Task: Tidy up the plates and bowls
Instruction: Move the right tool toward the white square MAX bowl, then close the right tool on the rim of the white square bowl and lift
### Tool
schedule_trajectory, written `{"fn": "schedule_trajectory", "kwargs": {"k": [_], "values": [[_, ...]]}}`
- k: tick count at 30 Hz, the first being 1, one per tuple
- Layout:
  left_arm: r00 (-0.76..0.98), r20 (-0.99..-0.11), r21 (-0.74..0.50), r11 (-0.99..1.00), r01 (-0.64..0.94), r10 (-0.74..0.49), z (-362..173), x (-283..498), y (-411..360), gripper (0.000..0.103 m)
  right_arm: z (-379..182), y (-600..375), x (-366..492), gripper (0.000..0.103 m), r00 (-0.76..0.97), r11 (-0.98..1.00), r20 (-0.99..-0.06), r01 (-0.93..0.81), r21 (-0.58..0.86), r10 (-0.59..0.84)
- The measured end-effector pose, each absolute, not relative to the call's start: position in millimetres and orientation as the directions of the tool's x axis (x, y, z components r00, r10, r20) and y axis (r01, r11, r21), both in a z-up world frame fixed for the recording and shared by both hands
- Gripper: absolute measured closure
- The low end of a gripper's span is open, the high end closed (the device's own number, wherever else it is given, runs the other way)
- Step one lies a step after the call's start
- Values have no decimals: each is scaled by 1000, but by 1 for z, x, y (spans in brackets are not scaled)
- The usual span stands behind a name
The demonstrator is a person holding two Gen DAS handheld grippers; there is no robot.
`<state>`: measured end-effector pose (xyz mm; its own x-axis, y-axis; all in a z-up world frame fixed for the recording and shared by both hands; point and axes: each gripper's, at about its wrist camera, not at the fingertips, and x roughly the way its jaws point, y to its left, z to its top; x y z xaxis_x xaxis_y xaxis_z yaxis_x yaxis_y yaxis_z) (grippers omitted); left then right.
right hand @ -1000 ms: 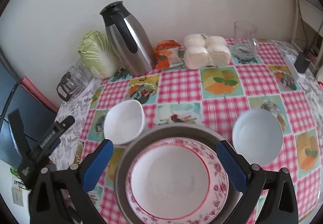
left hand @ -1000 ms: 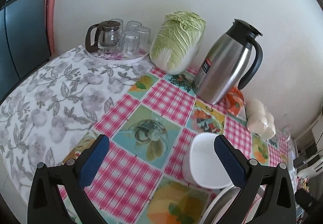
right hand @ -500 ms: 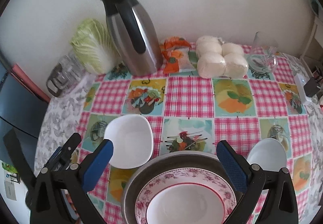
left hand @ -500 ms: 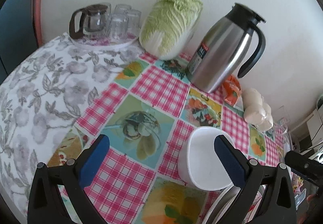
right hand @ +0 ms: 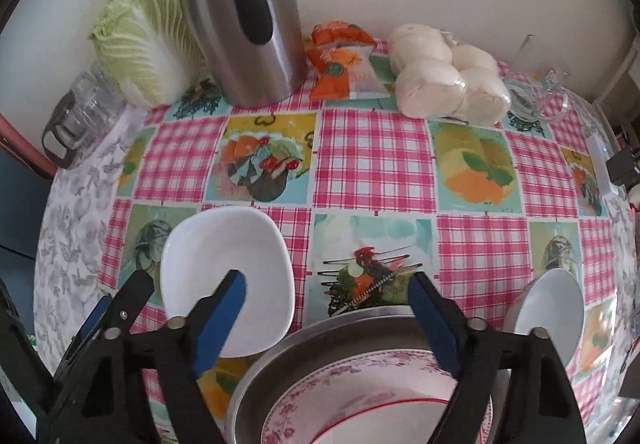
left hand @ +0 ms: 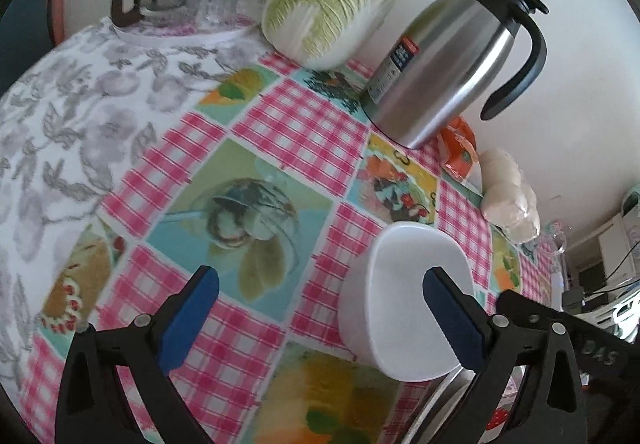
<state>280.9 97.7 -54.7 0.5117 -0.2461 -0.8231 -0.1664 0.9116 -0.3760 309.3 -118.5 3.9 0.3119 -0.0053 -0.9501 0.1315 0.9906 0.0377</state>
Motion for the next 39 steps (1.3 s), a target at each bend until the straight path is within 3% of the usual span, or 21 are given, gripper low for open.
{"fn": "schedule_trajectory", "kwargs": {"k": [2, 4, 11, 13, 16, 21, 25, 39], "values": [[497, -832, -369, 914, -169, -245, -59, 283, 94, 4, -2, -114, 312, 30, 298, 991, -955, 130, 35, -6], [487, -835, -376, 911, -166, -256, -62, 284, 92, 16, -8, -112, 314, 35, 283, 990, -959, 135, 28, -12], [438, -851, -393, 905, -162, -291, -79, 289, 84, 26, -22, -104, 318, 55, 251, 992, -968, 128, 15, -17], [426, -848, -411, 898, -157, -314, -82, 290, 82, 38, -25, -103, 319, 63, 250, 991, -968, 129, 24, -9], [415, -854, -407, 900, -154, -315, -86, 290, 79, 41, -28, -101, 320, 71, 251, 992, -968, 121, 27, -4], [398, -853, -424, 894, -145, -339, -93, 292, 74, 56, -33, -95, 322, 86, 236, 994, -972, 106, 15, -10], [376, -866, -409, 900, -152, -330, -101, 293, 72, 66, -40, -90, 325, 90, 222, 995, -975, 95, 5, -16], [386, -855, -431, 889, -154, -347, -104, 295, 69, 73, -51, -82, 334, 91, 201, 996, -978, 80, -33, -49]]}}
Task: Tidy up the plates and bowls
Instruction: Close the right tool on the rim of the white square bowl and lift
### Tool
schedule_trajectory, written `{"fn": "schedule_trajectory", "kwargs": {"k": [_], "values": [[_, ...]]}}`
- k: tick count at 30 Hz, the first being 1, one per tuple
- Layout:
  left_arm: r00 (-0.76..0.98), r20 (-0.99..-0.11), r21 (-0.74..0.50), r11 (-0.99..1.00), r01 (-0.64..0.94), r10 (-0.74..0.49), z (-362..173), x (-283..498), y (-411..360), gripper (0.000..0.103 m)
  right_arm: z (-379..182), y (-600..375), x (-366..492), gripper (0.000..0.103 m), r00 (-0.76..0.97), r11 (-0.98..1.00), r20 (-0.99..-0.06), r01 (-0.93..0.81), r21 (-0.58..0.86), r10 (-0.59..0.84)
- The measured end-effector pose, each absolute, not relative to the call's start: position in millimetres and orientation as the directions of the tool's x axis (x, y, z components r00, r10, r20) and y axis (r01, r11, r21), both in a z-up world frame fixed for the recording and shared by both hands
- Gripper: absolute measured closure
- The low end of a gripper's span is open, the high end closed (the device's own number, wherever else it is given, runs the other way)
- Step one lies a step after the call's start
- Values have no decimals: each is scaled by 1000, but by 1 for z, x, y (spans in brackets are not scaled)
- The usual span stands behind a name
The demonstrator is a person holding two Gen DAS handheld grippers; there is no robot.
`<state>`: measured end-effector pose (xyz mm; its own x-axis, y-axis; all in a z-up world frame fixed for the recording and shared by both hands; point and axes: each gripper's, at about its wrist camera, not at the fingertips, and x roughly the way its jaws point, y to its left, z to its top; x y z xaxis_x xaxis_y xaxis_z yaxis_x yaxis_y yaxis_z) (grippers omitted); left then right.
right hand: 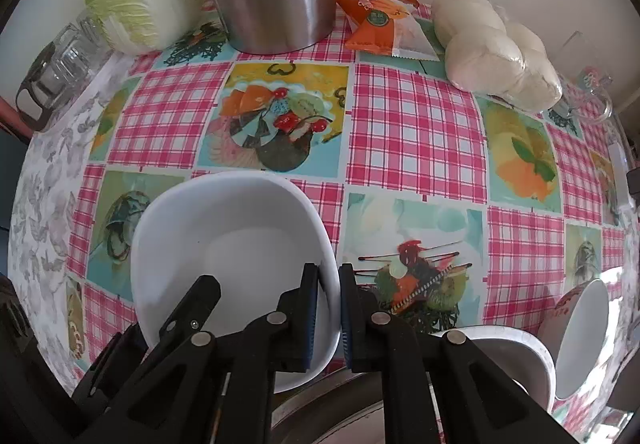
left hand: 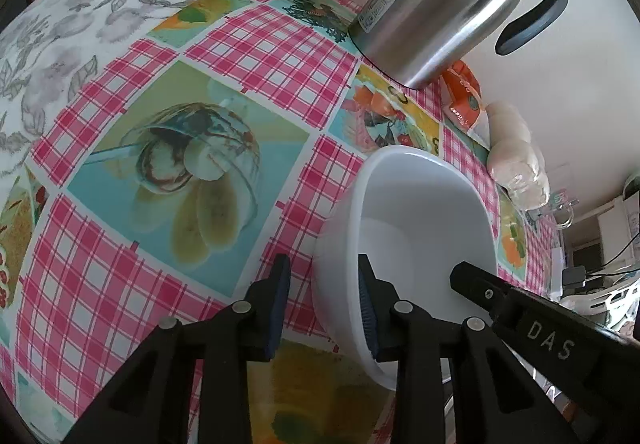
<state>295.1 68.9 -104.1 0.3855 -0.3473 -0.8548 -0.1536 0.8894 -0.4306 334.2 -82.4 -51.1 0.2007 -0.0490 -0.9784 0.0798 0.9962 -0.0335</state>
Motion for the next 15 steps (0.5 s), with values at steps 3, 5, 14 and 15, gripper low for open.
{"fn": "schedule_trajectory", "kwargs": {"k": [3, 5, 14, 15], "values": [[387, -839, -469, 869, -158, -383, -105, 294, 71, 79, -50, -81, 334, 91, 205, 997, -977, 67, -44, -57], [385, -847, -450, 881, -149, -367, -102, 293, 70, 80, -50, -80, 333, 91, 203, 997, -978, 65, -39, -51], [403, -842, -445, 884, -143, -358, -93, 288, 81, 82, -44, -73, 330, 93, 212, 999, -977, 44, -23, -32], [408, -841, -442, 886, -141, -355, -90, 287, 82, 82, -41, -72, 329, 93, 216, 999, -976, 41, -20, -29]]}}
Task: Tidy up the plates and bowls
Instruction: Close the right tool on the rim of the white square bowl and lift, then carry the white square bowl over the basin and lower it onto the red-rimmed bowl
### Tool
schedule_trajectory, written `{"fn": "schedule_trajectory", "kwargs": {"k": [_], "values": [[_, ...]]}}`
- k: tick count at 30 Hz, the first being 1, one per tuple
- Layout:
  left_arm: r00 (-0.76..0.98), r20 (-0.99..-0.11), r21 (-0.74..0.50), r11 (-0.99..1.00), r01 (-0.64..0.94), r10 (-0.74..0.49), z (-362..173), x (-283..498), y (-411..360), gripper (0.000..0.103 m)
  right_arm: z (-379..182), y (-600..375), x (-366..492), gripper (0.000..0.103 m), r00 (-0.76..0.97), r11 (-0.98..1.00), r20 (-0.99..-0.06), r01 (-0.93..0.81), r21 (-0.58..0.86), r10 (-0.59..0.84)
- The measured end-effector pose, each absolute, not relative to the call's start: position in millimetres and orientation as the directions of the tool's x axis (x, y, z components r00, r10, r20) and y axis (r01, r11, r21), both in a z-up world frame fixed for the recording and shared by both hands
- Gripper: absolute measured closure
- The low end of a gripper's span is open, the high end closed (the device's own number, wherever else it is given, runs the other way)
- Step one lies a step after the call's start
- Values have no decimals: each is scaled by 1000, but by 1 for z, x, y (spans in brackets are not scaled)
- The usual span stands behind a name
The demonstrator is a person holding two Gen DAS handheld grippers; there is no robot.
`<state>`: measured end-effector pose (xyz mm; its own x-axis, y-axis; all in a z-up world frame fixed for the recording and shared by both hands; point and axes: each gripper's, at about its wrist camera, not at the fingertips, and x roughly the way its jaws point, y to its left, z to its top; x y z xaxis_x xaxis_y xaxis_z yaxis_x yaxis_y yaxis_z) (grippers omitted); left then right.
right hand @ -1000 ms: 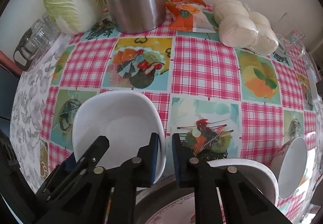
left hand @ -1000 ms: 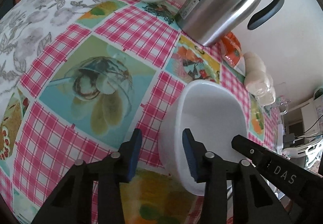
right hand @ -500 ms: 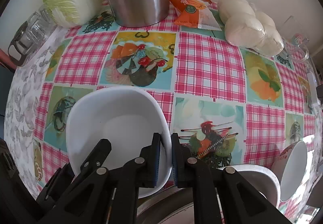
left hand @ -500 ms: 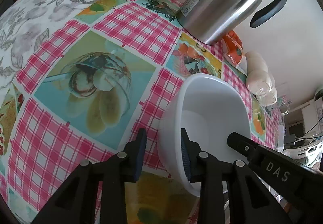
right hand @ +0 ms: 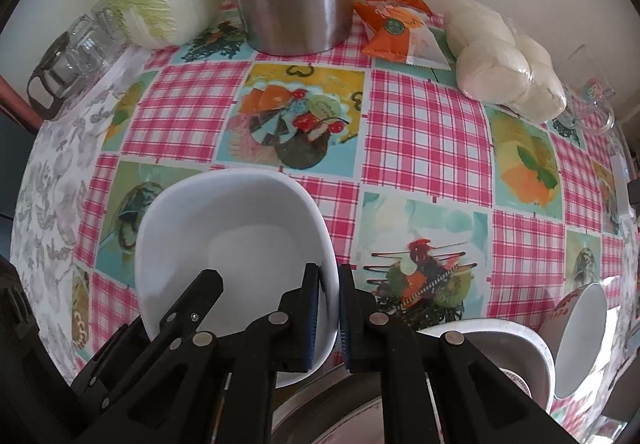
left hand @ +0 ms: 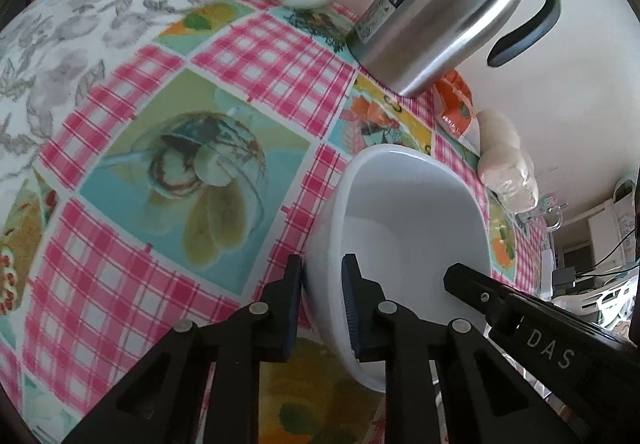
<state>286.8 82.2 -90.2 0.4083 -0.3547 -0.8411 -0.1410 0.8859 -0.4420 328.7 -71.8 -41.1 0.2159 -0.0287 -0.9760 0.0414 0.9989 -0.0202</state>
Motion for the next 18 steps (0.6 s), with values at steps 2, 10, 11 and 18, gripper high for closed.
{"fn": "schedule_trajectory", "kwargs": {"k": [2, 10, 11, 18], "values": [[426, -838, -430, 893, -133, -340, -80, 284, 84, 82, -34, -69, 327, 93, 228, 999, -974, 36, -6, -15], [484, -804, -438, 894, -91, -345, -38, 265, 84, 82, 12, -68, 310, 93, 288, 1000, -957, 20, 24, 17], [491, -801, -434, 897, -86, -341, -33, 264, 82, 82, 17, -69, 307, 93, 295, 1000, -955, 16, 26, 20], [551, -773, -396, 918, -34, -313, 12, 237, 67, 82, 57, -83, 273, 93, 341, 999, -939, 2, 53, 49]]}}
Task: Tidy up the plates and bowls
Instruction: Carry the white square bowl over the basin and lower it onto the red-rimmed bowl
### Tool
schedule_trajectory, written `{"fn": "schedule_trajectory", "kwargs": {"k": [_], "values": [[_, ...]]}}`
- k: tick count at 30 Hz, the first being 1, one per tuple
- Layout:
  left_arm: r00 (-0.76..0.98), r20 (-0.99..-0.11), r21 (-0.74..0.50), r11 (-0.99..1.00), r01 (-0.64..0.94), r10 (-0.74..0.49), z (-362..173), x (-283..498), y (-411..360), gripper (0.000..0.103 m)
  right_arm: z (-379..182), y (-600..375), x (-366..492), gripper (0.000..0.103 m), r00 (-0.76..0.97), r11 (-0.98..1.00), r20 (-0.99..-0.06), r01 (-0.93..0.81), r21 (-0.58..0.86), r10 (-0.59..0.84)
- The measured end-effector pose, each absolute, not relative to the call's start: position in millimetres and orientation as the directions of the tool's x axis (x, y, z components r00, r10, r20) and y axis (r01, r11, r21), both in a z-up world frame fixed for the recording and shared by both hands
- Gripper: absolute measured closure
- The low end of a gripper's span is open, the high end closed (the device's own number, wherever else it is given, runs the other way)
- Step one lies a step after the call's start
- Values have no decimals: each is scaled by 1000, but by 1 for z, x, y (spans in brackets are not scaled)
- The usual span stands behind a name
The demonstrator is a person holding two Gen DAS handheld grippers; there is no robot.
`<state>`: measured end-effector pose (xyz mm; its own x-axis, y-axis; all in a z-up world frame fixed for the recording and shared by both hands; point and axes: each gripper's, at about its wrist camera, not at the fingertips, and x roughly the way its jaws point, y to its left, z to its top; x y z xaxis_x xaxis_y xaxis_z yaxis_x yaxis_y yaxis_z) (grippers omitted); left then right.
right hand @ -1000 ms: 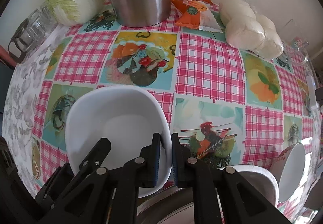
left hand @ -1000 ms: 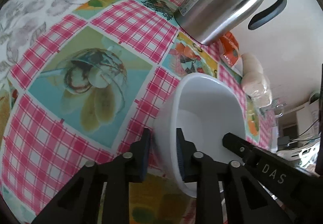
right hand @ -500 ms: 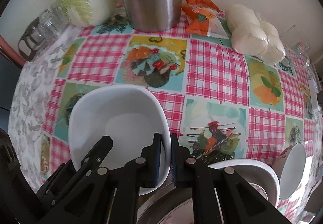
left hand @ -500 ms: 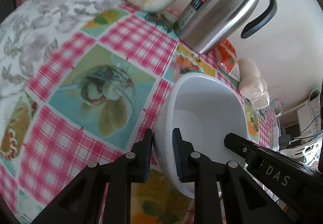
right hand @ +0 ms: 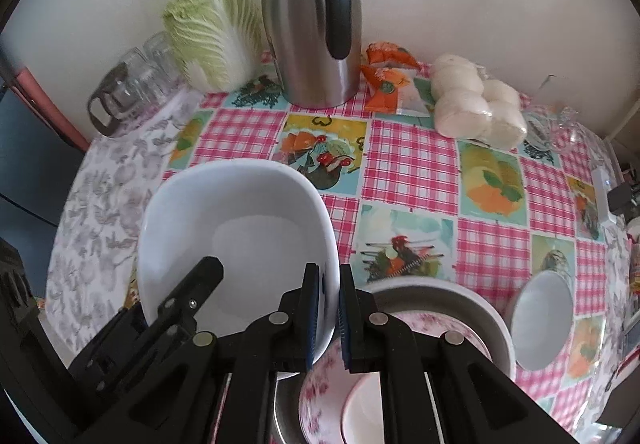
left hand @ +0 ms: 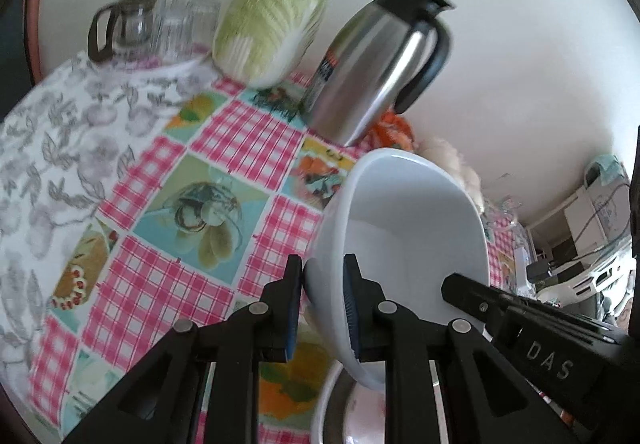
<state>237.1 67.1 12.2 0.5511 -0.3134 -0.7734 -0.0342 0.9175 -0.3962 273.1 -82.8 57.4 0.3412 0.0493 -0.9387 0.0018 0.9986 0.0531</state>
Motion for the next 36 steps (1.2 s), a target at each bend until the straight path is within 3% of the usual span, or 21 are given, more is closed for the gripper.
{"fn": "schedule_trajectory", "kwargs": {"k": [17, 36], "values": [[626, -711, -338, 936, 96, -321, 78, 165, 16, 82, 125, -134, 188, 93, 440, 993, -893, 25, 119, 96], [540, -784, -248, 952, 177, -305, 42, 142, -32, 82, 88, -186, 132, 92, 486, 972, -865, 119, 204, 122]]}}
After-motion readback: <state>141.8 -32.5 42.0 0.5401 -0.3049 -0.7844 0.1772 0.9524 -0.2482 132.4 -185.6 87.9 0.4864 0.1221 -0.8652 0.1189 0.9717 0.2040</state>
